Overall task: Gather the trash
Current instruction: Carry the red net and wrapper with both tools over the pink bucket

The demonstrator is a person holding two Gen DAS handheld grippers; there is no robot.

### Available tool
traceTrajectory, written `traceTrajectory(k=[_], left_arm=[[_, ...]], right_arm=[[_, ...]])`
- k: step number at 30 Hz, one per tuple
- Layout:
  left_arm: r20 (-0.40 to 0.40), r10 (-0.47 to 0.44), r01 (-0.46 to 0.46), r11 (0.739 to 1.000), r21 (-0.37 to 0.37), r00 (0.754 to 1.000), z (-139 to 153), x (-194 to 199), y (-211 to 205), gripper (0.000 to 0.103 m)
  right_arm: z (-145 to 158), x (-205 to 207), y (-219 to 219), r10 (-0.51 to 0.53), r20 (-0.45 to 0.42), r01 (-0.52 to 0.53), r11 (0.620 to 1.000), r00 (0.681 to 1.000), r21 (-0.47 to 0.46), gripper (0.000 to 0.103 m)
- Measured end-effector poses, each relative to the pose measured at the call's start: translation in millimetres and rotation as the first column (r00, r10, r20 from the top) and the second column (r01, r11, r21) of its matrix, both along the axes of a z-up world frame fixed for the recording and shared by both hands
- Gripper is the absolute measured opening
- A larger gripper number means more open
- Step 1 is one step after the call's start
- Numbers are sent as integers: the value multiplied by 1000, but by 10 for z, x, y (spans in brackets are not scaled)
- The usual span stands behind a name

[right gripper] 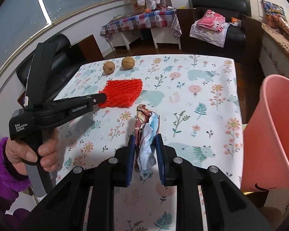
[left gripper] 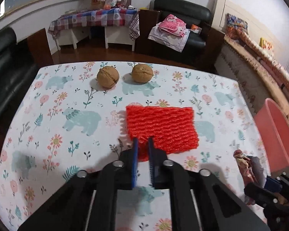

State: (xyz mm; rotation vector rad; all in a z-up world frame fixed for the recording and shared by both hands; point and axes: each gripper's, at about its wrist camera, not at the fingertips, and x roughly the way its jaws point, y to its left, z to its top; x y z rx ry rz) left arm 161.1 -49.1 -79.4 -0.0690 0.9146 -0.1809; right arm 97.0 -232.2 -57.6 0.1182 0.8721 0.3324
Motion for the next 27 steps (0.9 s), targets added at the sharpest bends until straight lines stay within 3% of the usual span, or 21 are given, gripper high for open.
traceTrajectory(k=[8,14,21,27], left_arm=[[67,-26,30,997,-67,997,406,-237,-57,6],[144,-108,123,987,-100,984,809,-434,-377,6],[198,-221,248,961,-123,955,1109,-543,-932,6],[199,-326,352,930,-110,924,1157,-586,-1523,6]], right_arm=[[151,-141,-226,-47,53,45,998,997,39,22],[315,-271,-496,-126,98,120,991,987,61,22],[474,-418,-1136,-299,142,294,954,944,51,22],[439,-531,-1689,-432,127,429,902,893,53,22]])
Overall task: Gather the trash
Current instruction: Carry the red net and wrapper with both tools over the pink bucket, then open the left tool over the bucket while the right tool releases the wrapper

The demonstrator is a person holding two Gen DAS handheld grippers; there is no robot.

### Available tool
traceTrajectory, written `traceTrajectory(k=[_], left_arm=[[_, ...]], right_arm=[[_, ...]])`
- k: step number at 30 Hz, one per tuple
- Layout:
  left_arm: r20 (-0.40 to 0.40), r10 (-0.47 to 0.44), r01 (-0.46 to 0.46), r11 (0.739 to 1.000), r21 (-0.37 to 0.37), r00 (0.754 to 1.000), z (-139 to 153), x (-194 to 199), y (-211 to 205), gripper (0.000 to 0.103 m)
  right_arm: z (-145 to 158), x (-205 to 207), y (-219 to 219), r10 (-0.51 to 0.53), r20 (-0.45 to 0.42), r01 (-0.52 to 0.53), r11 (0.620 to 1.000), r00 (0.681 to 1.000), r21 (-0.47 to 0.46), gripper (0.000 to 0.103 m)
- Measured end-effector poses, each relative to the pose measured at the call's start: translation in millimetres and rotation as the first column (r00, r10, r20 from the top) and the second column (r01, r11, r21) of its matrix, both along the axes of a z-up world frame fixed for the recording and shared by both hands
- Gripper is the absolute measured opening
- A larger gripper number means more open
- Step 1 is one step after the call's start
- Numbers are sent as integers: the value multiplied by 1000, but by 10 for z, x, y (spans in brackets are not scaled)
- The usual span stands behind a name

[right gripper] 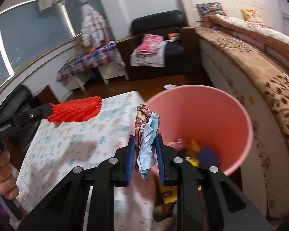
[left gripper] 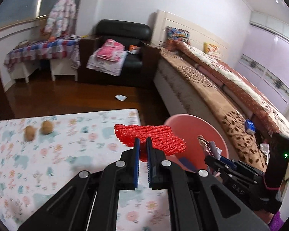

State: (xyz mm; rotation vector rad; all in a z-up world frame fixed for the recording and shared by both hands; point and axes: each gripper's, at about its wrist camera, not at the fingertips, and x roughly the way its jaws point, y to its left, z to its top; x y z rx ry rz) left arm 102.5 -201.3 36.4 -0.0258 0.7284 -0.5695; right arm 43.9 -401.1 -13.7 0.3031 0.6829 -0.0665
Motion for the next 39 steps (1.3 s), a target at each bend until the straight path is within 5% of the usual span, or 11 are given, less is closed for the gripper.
traceTrajectory(k=[12,31,39], left_arm=[[-42,-129,133,986,104,991,-319,-18,-932,6],[-93,-163,173,979,108,982,-530,34,-1230,7],[-83,-155,161,984,78,984,-510,33,-1168,30]], right_arm=[[-232,-30,-523,-103,-38,104,994,994,29,22],[-372,74,-795,-152,-65,155,986,986,57,27],[-425,61,-858,-166,-77,172,982,983,75,38]])
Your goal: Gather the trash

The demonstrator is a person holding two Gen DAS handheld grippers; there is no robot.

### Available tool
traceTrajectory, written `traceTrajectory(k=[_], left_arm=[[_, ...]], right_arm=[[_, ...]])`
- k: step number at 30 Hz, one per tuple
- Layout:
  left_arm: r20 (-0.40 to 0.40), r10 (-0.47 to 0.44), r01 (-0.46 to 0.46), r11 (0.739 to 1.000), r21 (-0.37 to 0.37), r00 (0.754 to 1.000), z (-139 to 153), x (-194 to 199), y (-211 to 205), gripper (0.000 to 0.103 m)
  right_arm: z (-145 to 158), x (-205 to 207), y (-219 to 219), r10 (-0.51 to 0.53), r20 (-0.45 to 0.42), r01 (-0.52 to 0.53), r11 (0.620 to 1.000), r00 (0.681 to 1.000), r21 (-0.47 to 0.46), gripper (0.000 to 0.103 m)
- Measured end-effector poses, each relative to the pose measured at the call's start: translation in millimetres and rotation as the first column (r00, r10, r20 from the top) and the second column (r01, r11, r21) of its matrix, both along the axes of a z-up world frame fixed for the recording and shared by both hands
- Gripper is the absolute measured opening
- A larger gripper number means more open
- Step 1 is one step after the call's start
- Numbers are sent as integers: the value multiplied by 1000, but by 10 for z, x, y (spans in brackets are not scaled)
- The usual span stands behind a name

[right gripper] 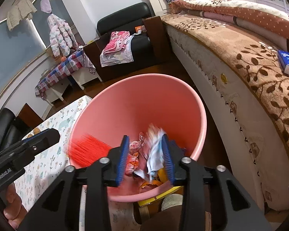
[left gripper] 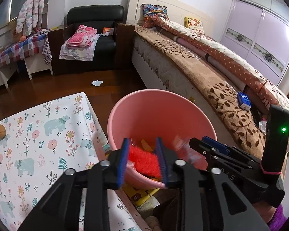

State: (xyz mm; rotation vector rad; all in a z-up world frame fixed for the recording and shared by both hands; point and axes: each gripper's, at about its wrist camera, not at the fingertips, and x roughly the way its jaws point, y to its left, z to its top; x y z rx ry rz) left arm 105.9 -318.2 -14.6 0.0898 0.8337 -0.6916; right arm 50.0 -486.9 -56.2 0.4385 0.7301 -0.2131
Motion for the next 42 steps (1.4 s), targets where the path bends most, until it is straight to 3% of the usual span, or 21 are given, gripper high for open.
traceTrajectory(k=[10,13,19,42], left_arm=[[-6,34,-34,999,-23,999,66,-30,113,49],[10,50,-50,999,-22,999,102,-67,155,57],[23,88,-87,996,-34,996,173,-131,271,62],[51,182,-181,983,-34,982,303,-325,639,63]], right_arm=[[56,-71,78,23,28,-23,1000,999,11,40],[89,-113,131,28,40,-28,1000,999,5,47],[172,-233,287,45,59,-44,999,997,-31,52],[462,-470,647,54,96,-43,993,994,-110,60]])
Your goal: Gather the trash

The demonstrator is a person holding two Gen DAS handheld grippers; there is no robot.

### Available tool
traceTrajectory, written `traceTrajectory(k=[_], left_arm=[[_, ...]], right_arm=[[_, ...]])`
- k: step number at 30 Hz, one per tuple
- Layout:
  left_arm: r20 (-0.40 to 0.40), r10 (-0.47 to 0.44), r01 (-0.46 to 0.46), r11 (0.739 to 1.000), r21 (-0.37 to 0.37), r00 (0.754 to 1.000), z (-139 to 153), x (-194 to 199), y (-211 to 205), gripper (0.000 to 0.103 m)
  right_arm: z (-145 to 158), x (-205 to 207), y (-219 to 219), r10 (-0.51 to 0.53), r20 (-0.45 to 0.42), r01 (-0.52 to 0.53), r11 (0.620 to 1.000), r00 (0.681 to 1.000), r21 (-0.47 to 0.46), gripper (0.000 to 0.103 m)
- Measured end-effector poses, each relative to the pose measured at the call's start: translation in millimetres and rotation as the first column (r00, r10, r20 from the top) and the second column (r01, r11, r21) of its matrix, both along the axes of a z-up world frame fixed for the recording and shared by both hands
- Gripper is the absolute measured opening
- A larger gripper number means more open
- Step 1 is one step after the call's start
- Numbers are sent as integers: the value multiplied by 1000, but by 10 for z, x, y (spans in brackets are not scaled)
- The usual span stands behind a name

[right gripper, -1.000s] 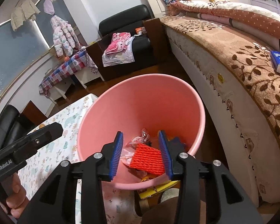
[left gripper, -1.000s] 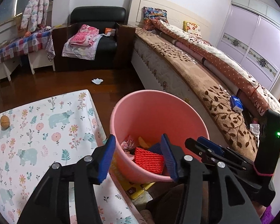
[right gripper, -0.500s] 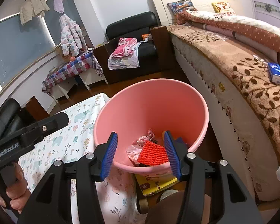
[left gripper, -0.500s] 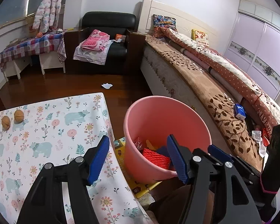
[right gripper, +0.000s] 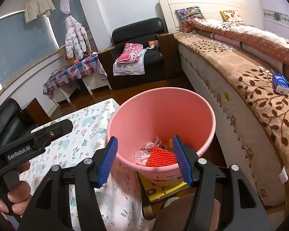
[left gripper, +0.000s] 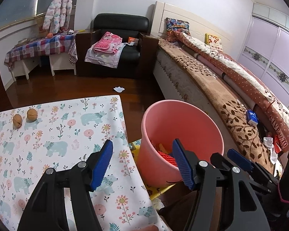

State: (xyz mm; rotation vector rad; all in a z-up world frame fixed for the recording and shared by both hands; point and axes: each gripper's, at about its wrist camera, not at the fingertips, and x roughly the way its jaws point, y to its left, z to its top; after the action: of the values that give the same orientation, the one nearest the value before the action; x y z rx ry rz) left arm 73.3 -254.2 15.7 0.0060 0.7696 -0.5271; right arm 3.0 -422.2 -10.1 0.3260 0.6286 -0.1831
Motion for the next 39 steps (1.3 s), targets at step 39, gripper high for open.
traceTrajectory(k=[39], left_arm=[[61,80,-80,997,-3,995,89,-257,622,59]], right_arm=[[283,-155,596,-26,60,32,994,998,-105,61]])
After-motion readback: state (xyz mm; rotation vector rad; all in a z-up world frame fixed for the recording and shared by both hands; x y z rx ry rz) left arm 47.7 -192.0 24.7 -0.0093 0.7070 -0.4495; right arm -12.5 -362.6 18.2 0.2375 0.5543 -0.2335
